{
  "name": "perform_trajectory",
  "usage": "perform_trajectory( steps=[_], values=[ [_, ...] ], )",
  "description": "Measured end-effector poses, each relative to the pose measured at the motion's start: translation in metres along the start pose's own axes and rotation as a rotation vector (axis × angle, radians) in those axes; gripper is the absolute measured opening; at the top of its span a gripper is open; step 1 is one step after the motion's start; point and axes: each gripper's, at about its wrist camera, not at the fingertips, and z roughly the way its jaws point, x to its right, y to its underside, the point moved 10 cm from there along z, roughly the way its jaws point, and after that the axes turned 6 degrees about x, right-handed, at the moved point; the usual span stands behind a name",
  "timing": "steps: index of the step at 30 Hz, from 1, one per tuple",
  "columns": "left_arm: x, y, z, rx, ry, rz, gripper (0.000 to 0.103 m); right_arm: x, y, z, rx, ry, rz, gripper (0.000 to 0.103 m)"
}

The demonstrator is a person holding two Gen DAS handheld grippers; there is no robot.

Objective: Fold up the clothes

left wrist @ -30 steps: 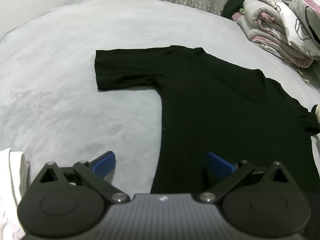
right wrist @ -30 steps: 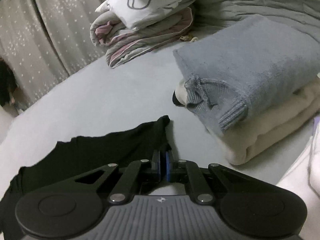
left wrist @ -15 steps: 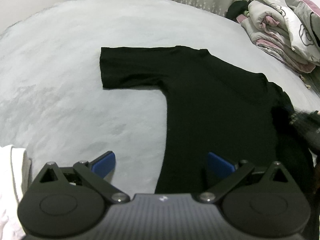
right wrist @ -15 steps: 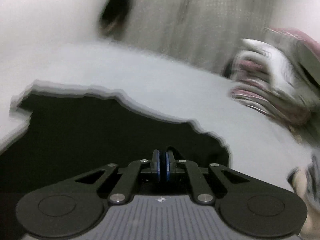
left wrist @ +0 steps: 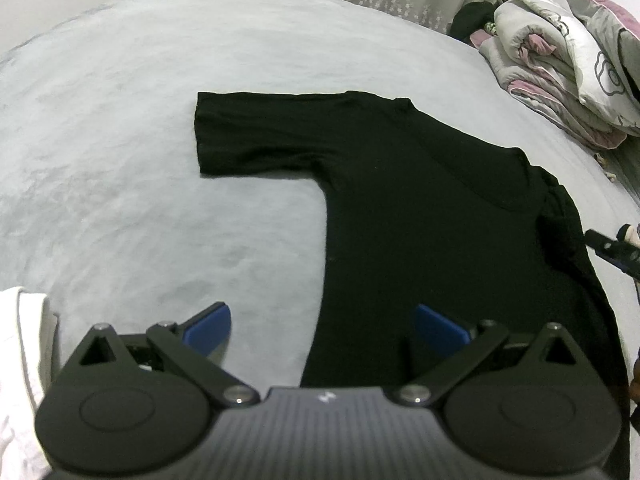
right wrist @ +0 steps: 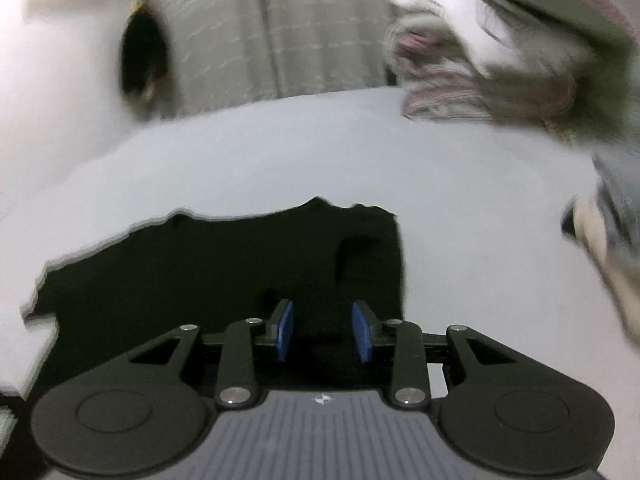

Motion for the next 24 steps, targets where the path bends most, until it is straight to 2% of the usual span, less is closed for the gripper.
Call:
perform_trajectory(
  steps=[4, 5, 9, 12, 14, 15, 20, 24],
  values=[
    [0.000, 0.000, 0.000, -0.003, 0.003, -0.005, 0.103, 0.016, -0.008, 0.000, 0.002, -0.060, 0.203, 0.034],
    [0.000, 0.000, 0.000, -0.003, 0.004, -0.005, 0.103, 0.014, -0.007, 0.003, -0.012, -0.058, 0.192, 0.034],
    [0.001, 0.001, 0.000, -0.001, 0.004, 0.005, 0.103, -0.004, 0.001, 0.024, -0.087, -0.002, 0.013, 0.033],
    [0.002, 0.001, 0.000, -0.005, 0.007, 0.006, 0.103, -0.006, 0.002, 0.042, -0.113, 0.057, -0.019, 0.032],
    [0.002, 0.001, 0.000, -0.008, 0.009, 0.005, 0.103, -0.013, 0.002, 0.047, -0.120, 0.044, -0.046, 0.011],
    [0.001, 0.001, 0.000, -0.009, 0.011, 0.003, 0.103, -0.017, 0.001, 0.049, -0.122, 0.038, -0.064, 0.006],
    [0.001, 0.000, -0.001, -0.007, 0.015, -0.003, 0.103, -0.035, -0.027, 0.049, -0.049, 0.002, -0.090, 0.006],
    [0.001, 0.000, -0.001, -0.010, 0.018, -0.012, 0.103, -0.055, -0.033, 0.065, -0.073, -0.044, -0.091, 0.006]
  ],
)
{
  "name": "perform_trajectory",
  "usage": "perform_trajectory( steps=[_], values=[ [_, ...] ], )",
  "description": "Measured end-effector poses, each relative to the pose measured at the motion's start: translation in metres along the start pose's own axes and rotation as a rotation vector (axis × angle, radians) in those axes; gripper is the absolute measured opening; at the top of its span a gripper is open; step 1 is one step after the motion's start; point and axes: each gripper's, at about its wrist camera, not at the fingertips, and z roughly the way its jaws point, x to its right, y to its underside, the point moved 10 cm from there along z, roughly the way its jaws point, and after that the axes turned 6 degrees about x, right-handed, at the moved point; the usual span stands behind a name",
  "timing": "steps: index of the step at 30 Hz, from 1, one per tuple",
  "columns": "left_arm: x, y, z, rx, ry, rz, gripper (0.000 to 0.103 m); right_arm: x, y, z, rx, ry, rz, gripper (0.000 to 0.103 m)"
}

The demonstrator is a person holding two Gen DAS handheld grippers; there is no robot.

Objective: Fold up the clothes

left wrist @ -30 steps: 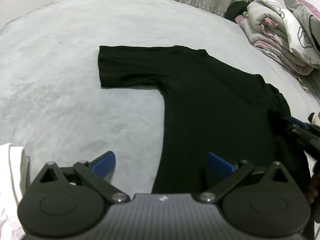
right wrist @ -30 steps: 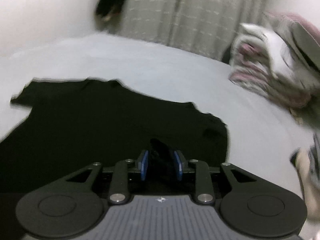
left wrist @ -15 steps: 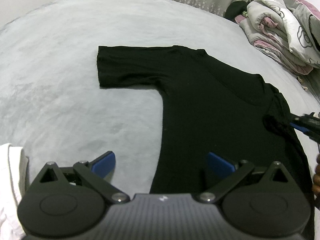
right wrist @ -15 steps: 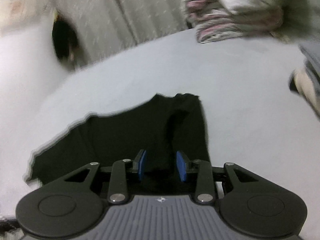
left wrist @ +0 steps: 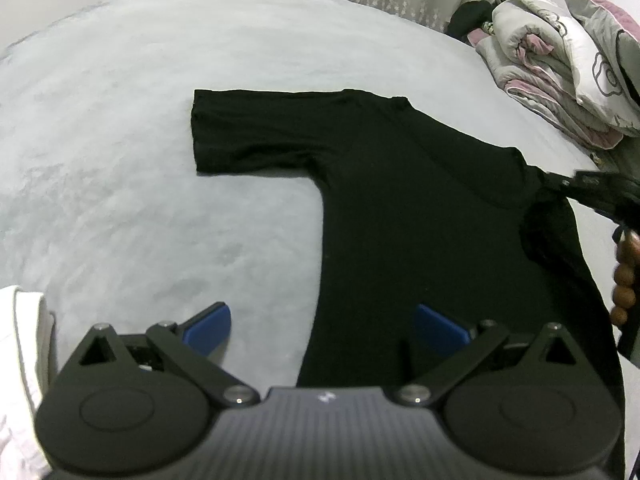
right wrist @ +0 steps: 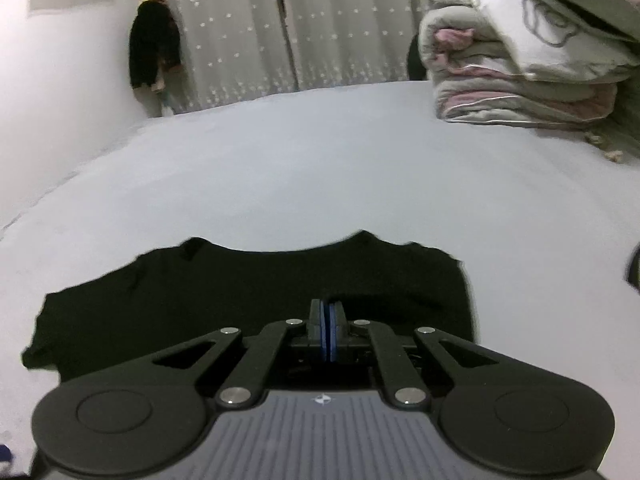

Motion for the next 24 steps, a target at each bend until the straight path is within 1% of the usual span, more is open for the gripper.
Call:
perform_trajectory(
  steps=[2, 5, 8, 10, 11, 13, 15, 16, 19, 22, 24],
  values=[
    [-0.001, 0.000, 0.000, -0.001, 0.003, -0.005, 0.103, -0.009, 0.002, 0.013, -0.027, -0.028, 0.004, 0.006],
    [-0.002, -0.001, 0.001, -0.004, 0.003, -0.007, 0.103, -0.018, 0.009, 0.031, -0.051, -0.036, -0.014, 0.006],
    [-0.002, -0.001, 0.001, -0.008, 0.007, -0.010, 0.103, -0.025, 0.016, 0.036, -0.068, -0.079, -0.029, 0.008],
    [-0.003, -0.001, 0.001, -0.008, 0.008, -0.009, 0.103, -0.026, 0.017, 0.032, -0.054, -0.100, -0.026, 0.008],
    [-0.003, -0.001, 0.001, -0.006, 0.008, -0.009, 0.103, -0.026, 0.017, 0.028, -0.043, -0.109, -0.022, 0.011],
    [-0.004, -0.001, 0.002, -0.007, 0.006, -0.012, 0.103, -0.018, 0.013, 0.011, 0.006, -0.138, 0.050, 0.031],
    [-0.004, -0.001, 0.001, -0.008, 0.008, -0.018, 0.103, -0.007, 0.010, -0.010, 0.062, -0.155, 0.109, 0.042],
    [-0.004, -0.001, 0.001, -0.007, 0.010, -0.019, 0.103, -0.005, 0.014, -0.018, 0.070, -0.145, 0.077, 0.044],
    [-0.001, -0.001, 0.000, -0.003, 0.014, -0.011, 0.103, -0.004, 0.032, -0.035, 0.060, -0.100, -0.105, 0.044],
    [0.001, -0.001, 0.000, 0.001, 0.013, 0.002, 0.103, -0.016, 0.058, -0.038, 0.024, -0.074, -0.321, 0.044],
    [0.002, -0.001, 0.001, 0.002, 0.008, 0.008, 0.103, -0.024, 0.066, -0.037, 0.026, -0.077, -0.396, 0.044]
  ],
)
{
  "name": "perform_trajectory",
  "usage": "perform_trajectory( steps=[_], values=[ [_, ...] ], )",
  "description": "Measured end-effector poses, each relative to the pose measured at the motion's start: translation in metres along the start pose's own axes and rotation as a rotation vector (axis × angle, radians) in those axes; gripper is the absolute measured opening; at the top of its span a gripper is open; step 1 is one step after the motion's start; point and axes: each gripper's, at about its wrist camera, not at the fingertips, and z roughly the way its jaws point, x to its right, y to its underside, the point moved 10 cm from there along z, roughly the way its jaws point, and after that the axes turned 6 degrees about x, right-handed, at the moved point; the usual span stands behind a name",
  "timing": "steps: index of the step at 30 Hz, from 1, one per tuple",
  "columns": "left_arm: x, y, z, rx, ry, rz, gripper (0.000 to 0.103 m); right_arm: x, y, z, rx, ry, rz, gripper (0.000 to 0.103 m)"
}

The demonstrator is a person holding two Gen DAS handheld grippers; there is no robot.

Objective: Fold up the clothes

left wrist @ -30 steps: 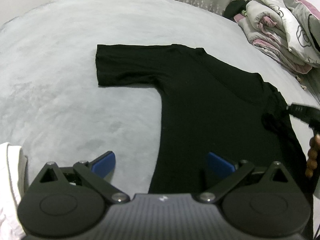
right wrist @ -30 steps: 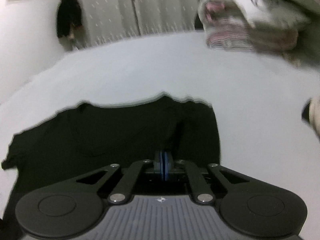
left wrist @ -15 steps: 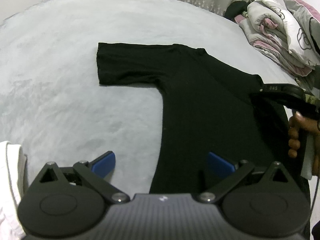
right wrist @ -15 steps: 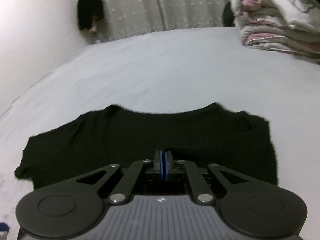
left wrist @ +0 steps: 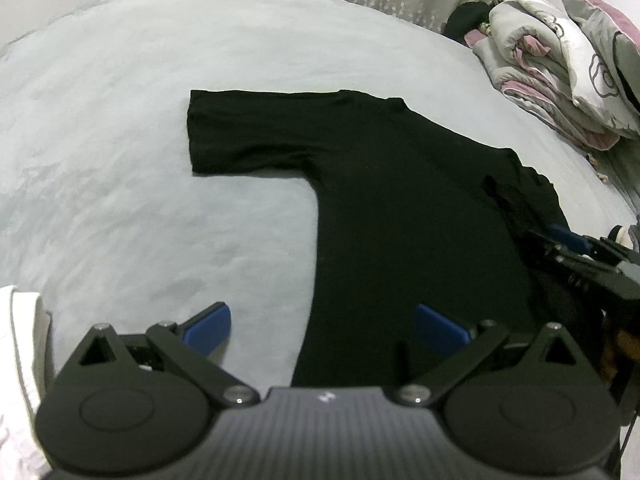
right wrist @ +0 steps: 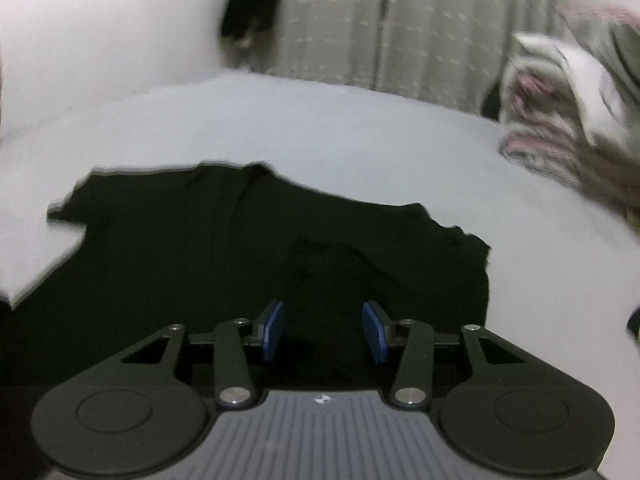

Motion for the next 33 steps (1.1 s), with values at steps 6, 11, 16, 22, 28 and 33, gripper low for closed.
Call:
perform_trajectory(
  steps=[6, 11, 16, 22, 28, 33],
  values=[
    [-0.002, 0.001, 0.002, -0.008, -0.002, -0.008, 0.103, -0.009, 0.010, 0.004, -0.025, 0.039, -0.053, 0.023],
    [0.003, 0.002, 0.001, -0.006, 0.011, 0.004, 0.103, -0.009, 0.015, -0.009, 0.007, 0.058, -0.017, 0.029],
    [0.003, 0.003, 0.002, -0.012, 0.008, 0.015, 0.103, -0.011, 0.013, -0.001, -0.021, 0.049, -0.049, 0.008],
    [0.003, 0.002, 0.002, -0.016, 0.010, 0.011, 0.103, -0.019, 0.000, -0.032, 0.027, 0.083, 0.002, 0.008],
    [0.004, 0.003, 0.000, -0.014, 0.013, 0.023, 0.103, -0.021, 0.019, -0.015, -0.046, 0.070, 0.082, 0.008],
    [0.003, 0.003, 0.001, -0.018, 0.012, 0.017, 0.103, -0.017, 0.017, -0.017, -0.046, 0.060, 0.131, 0.008]
  ],
)
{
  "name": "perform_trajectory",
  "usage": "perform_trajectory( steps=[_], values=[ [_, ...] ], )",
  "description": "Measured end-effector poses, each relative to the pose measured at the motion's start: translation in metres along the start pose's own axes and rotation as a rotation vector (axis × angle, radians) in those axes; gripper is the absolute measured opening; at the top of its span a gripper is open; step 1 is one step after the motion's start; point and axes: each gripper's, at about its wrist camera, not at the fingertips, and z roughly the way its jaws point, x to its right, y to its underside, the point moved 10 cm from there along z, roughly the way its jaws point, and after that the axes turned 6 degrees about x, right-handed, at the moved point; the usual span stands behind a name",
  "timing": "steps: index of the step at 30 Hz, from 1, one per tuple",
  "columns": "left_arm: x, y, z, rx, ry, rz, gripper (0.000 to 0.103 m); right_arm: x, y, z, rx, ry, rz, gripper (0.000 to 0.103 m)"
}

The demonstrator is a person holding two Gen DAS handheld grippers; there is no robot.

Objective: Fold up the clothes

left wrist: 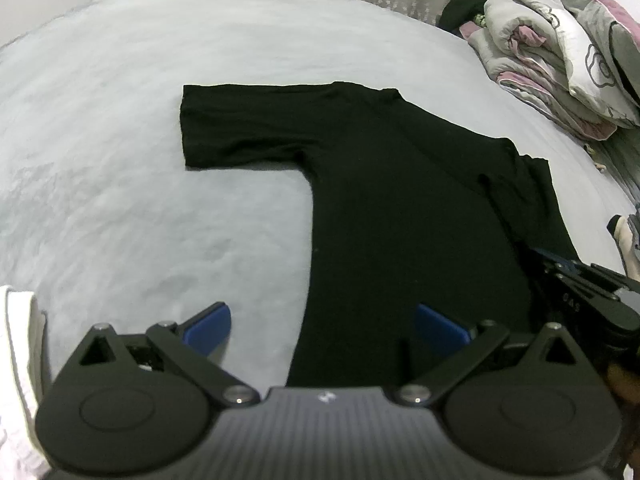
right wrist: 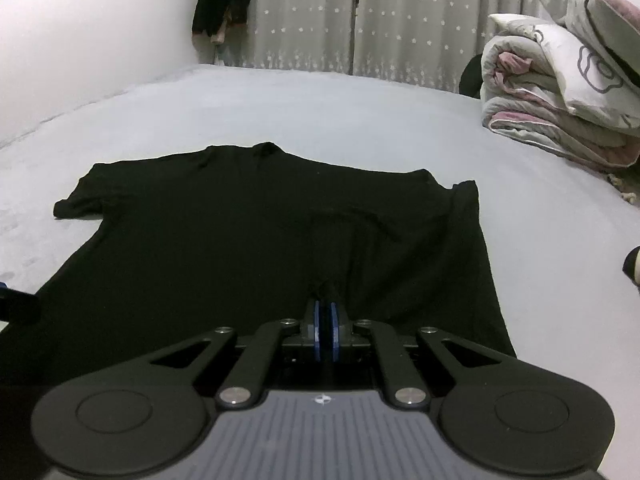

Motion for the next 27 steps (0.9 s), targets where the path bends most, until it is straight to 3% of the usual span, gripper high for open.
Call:
perform_trajectory(
  steps=[4, 7, 12, 17, 18, 19, 22, 27],
  values=[
    [0.001, 0.000, 0.000, 0.001, 0.004, 0.002, 0.103, 0.013, -0.006, -0.009, 0.020, 0.000, 0.039, 0.022],
    [0.002, 0.000, 0.001, 0.000, 0.002, 0.008, 0.103, 0.017, -0.021, -0.001, 0.025, -0.007, 0.058, 0.023],
    [0.002, 0.001, 0.001, -0.001, 0.002, 0.012, 0.103, -0.007, -0.040, 0.038, -0.022, -0.036, -0.044, 0.025],
    [0.000, 0.000, 0.001, -0.004, 0.008, 0.008, 0.103, -0.008, -0.035, 0.069, -0.085, 0.054, -0.109, 0.023],
    [0.000, 0.000, 0.000, -0.004, 0.008, 0.005, 0.103, -0.006, -0.035, 0.068, -0.083, 0.060, -0.099, 0.010],
    [0.000, 0.000, 0.000, -0.003, 0.009, 0.003, 0.103, -0.003, -0.037, 0.064, -0.071, 0.065, -0.081, 0.004],
    [0.001, -0.001, -0.002, 0.002, 0.012, 0.003, 0.103, 0.009, -0.048, 0.048, -0.010, 0.062, 0.005, 0.004],
    [0.000, -0.003, -0.004, 0.008, 0.016, -0.005, 0.103, 0.017, -0.088, 0.044, 0.063, -0.025, 0.226, 0.004]
  ],
)
